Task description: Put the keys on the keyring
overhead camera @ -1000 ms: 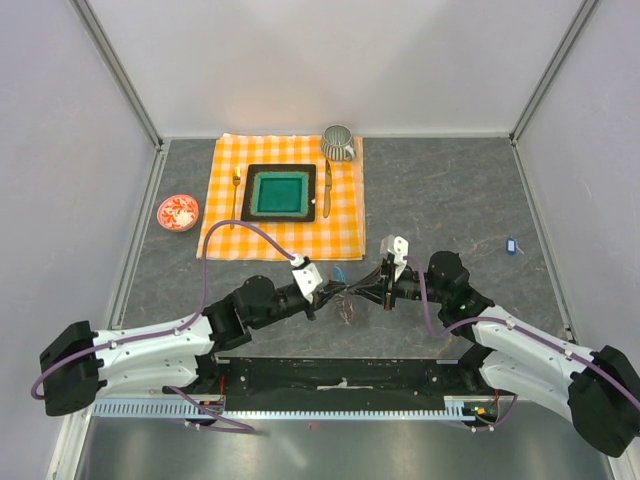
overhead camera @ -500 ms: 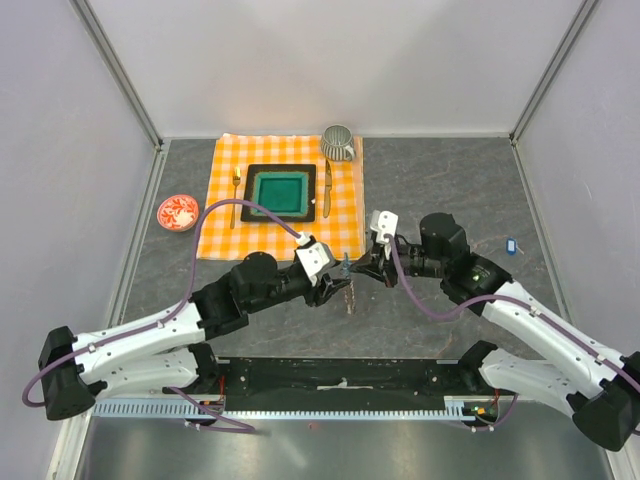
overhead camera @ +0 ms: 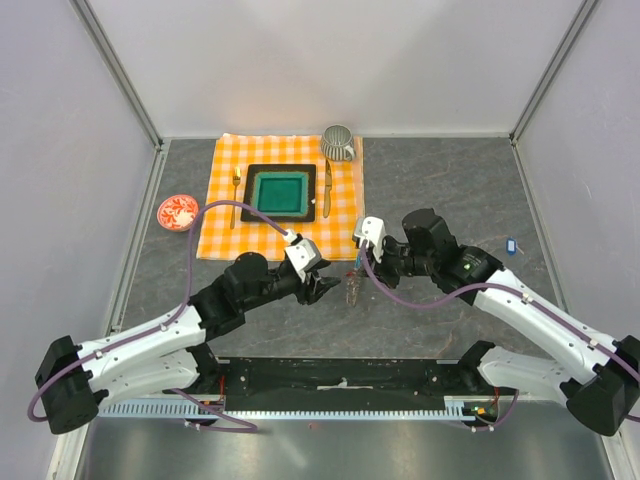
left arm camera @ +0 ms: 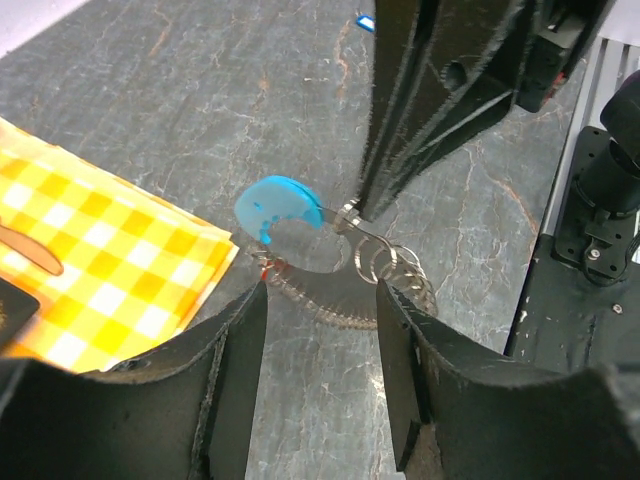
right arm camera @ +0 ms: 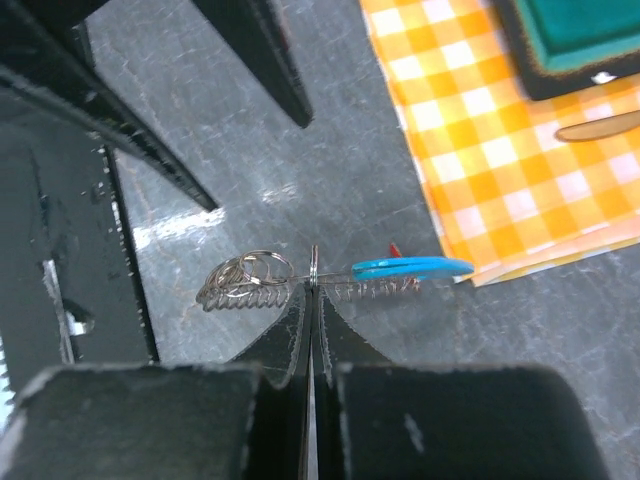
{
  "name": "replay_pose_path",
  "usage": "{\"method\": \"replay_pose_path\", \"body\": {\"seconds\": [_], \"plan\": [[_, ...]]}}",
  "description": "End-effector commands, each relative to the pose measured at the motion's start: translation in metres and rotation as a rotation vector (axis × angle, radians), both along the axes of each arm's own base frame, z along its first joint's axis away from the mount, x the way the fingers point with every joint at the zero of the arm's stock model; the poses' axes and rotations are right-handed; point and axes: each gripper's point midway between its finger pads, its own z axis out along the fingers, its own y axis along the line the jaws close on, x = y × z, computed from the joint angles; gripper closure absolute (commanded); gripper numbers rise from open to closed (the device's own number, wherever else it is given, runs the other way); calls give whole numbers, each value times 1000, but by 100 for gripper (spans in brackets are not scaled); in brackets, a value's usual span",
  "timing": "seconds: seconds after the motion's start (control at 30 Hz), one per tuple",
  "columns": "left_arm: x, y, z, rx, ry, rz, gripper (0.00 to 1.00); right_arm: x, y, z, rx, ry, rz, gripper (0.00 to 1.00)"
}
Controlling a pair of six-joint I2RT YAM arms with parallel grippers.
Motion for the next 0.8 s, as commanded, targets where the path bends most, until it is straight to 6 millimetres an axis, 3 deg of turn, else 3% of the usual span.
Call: {"method": "replay_pose_path", "body": {"seconds": [0.0,0.17,0.5,0.77], "plan": [[-4,-8,18,-123,4,-25,46,-23,14,15,117,-1,124,100],[-16,-25,15,-111,-16,-149,48,-35,16,4,109,15,187,100],[-46,-43,0,-12,15,-421,52,-42,13,10,113,-18,214,100],[-51,-47,-6,24,36,-475,69,-46,13,11,115,-19,231,100]]}}
